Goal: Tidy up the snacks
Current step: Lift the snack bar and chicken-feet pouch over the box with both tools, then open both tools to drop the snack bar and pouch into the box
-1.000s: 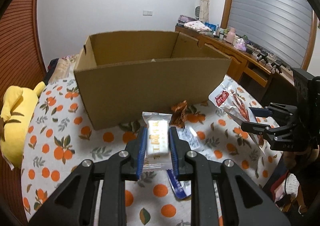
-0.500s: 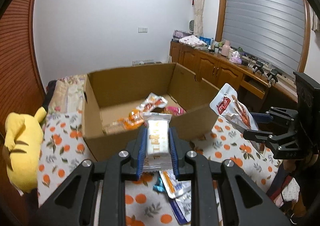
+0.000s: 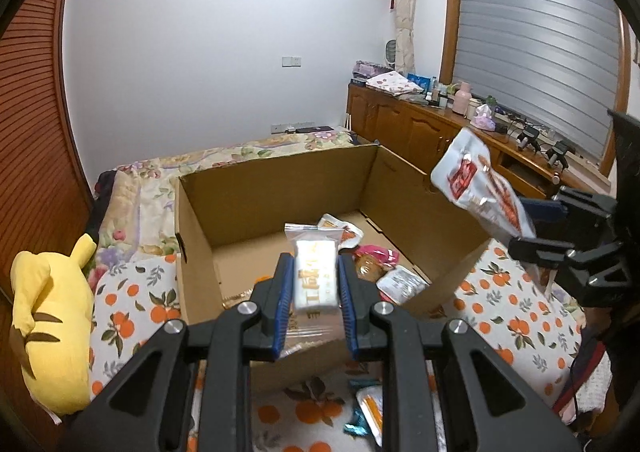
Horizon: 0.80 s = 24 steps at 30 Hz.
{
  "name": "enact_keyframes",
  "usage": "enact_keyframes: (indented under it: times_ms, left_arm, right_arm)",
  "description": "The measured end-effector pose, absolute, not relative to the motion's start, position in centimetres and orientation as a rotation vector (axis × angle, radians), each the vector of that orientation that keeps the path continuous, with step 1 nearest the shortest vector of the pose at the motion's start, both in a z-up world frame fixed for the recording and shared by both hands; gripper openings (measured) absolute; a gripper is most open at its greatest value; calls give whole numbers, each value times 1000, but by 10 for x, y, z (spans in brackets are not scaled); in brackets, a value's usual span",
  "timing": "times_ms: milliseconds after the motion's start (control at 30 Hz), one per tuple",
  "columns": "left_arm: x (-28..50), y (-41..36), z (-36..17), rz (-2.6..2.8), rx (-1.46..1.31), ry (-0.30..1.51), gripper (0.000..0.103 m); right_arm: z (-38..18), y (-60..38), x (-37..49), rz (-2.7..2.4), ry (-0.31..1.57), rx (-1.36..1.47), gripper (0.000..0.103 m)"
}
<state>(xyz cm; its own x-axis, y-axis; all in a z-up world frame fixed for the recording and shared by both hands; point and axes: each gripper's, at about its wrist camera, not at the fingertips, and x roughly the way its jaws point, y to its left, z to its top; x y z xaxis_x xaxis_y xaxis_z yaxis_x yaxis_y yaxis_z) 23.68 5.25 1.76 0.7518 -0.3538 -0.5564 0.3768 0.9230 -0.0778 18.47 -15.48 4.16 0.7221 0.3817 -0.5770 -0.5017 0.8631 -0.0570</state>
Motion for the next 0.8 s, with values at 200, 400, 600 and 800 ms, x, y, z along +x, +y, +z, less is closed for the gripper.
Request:
enact_keyframes:
  times_ms: [200, 400, 600, 800]
  left_arm:
    - [264, 50, 12, -390, 53, 621, 20]
    - [280, 49, 5, -381, 58, 642, 20]
    - [291, 48, 1, -371, 68, 654, 20]
    - [298, 50, 0, -358, 61, 659, 24]
  right_arm:
    - [49, -147, 213, 512, 575, -215, 54]
    - [52, -136, 240, 532, 575, -198, 54]
    - [50, -123, 262, 539, 575, -211, 54]
    - [43, -118, 283, 519, 590, -193, 54]
